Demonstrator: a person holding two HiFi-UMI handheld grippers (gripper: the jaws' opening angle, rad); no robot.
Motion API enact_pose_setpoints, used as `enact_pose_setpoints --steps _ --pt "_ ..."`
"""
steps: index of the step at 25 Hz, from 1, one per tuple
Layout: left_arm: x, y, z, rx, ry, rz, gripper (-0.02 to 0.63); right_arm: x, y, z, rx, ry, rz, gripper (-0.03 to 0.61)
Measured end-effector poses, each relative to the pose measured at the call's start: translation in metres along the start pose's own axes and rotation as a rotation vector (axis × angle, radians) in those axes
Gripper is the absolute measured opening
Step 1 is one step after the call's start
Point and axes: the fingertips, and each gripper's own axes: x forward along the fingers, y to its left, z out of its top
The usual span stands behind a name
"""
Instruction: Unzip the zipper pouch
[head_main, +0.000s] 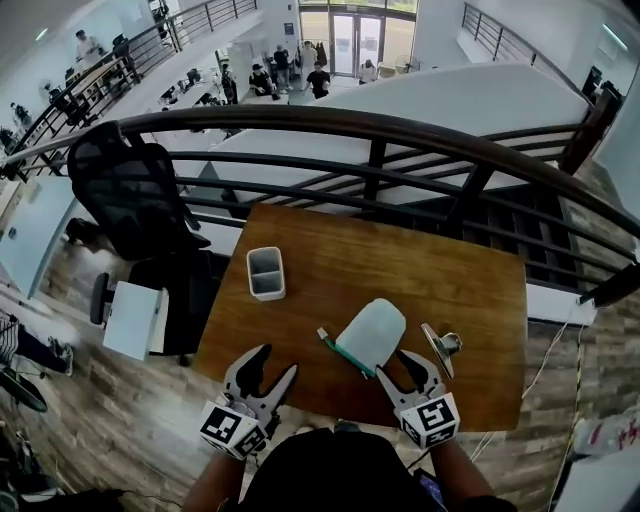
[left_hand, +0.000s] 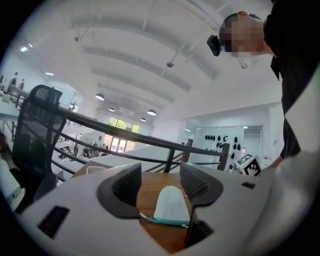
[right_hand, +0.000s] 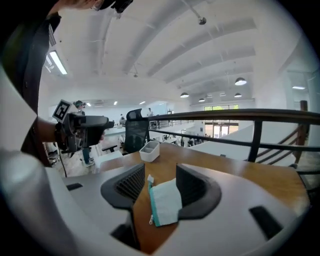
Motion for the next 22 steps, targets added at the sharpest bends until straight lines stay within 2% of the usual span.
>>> enact_pose_setpoints --steps 11,16,22 --pt "0.018 0.001 -0.019 -0.033 0.045 0.09 0.239 0.051 0.006 -0.055 -0.13 0.198 0.216 0.192" --pt "0.019 0.007 -0.033 -0.056 0.082 0.093 0.239 0.054 0.004 -0.1 -0.205 0.33 0.246 0.189" --pt "0.026 0.027 -0.044 -0.088 0.144 0.065 0.236 0.059 0.0 -0.124 -0.211 0.423 0.256 0.186"
